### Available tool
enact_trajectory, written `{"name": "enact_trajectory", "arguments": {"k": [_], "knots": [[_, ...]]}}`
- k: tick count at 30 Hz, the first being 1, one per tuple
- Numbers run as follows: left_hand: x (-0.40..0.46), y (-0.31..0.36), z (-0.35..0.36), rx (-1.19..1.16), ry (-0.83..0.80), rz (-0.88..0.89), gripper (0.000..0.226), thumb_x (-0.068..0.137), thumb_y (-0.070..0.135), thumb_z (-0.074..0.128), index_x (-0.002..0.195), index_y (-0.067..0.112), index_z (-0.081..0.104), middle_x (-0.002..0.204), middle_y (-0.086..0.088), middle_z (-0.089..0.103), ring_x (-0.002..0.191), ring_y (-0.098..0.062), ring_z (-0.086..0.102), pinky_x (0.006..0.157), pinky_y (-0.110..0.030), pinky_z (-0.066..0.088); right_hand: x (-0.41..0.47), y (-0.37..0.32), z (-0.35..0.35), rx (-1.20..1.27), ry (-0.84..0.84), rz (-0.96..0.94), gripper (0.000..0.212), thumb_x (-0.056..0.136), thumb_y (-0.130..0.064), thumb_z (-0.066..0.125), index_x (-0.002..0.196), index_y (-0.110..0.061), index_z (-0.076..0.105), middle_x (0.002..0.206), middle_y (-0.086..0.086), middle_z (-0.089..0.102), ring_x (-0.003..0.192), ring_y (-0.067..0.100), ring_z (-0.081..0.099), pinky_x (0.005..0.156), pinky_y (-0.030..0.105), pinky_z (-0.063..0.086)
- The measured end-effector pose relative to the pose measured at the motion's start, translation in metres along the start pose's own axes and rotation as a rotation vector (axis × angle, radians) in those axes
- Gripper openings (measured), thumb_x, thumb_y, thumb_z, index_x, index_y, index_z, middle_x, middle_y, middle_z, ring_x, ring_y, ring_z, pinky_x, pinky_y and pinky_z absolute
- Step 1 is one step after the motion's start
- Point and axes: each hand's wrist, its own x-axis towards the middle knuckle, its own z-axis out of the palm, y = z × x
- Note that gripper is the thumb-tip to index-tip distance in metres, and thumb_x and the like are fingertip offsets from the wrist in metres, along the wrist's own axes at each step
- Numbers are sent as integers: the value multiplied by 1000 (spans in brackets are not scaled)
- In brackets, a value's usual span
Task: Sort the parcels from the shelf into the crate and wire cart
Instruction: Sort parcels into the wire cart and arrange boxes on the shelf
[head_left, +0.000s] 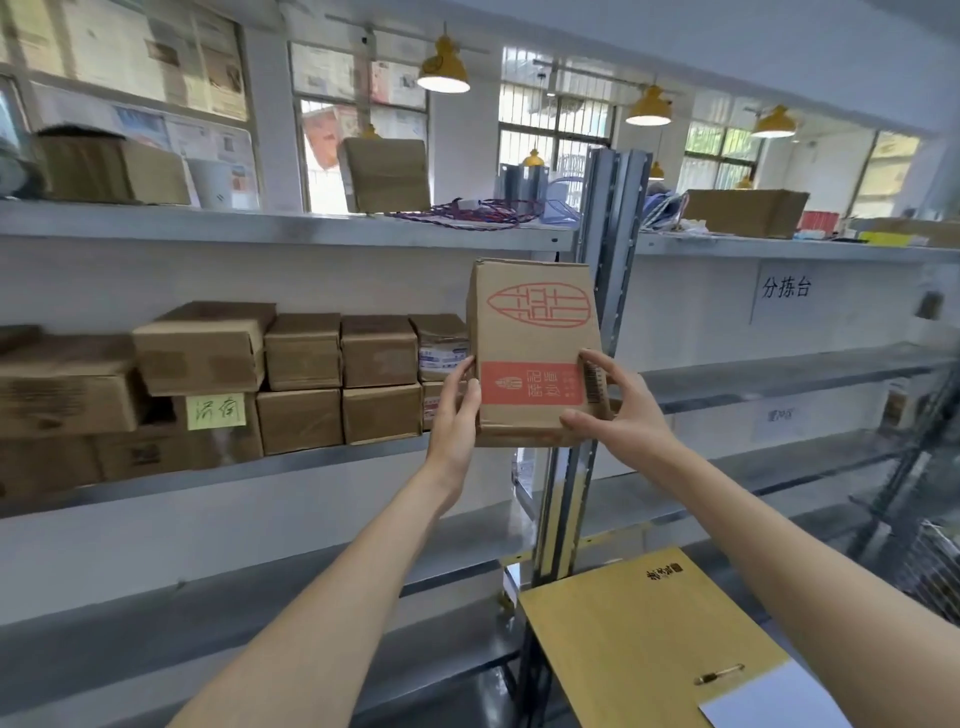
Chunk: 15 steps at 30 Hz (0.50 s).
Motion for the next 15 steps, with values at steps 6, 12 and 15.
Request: {"name": "enact_trajectory", "arguments": {"k": [6,12,15], "knots": [[-14,28,-35,-2,65,12,85,79,69,64,153,33,42,138,8,63,128,-11,57,116,-43,41,6,-39,9,68,-73,-69,80,85,-22,82,149,-42,39,146,-4,34,130,13,37,109,38,37],[-27,59,-61,10,78,10,72,76,69,63,141,44,44,122,19,65,116,-1,56,111,-38,37,12,-60,25,134,-151,-127,81,85,-23,82,149,-45,38,149,-7,33,132,12,37,109,35,36],[-36,69,-73,46,132,52,71,72,74,71,135,52,45,137,14,59,129,-12,52,117,-46,36,18,-69,35,164,-188,-142,80,87,-21,80,150,-45,38,151,-7,35,138,15,38,114,40,37]]}}
